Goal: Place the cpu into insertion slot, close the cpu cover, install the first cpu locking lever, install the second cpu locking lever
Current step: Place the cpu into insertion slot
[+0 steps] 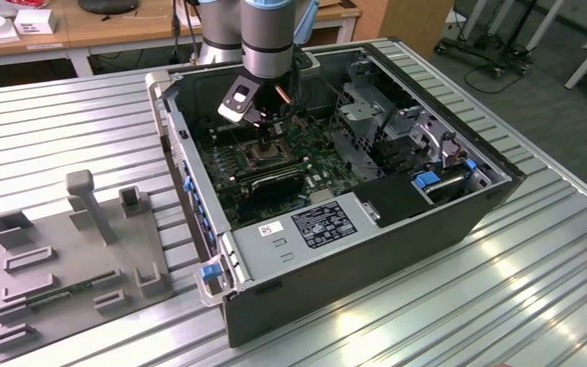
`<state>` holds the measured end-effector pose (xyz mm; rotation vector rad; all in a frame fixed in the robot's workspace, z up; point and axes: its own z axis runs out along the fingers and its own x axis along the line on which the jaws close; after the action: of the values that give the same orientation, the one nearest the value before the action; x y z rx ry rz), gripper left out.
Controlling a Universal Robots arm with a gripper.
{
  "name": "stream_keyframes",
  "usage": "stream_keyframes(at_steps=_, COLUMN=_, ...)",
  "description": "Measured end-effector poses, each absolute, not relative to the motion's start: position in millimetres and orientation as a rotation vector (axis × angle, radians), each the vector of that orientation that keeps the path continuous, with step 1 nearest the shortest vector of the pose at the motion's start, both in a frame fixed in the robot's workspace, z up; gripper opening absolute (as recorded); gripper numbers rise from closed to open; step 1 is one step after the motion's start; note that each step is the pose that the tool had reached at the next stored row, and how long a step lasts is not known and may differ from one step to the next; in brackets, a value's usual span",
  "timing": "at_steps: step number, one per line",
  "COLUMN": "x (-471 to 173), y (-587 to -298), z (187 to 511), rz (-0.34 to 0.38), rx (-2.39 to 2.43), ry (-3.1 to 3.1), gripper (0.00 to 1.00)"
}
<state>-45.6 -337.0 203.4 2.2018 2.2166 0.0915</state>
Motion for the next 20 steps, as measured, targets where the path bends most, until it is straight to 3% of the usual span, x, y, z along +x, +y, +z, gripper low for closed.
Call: stream_keyframes(at_steps=20, x=-45.7, y=-337.3, z=198.6, rz=0.091, rx=2.202, ry=2.217, gripper=0.11)
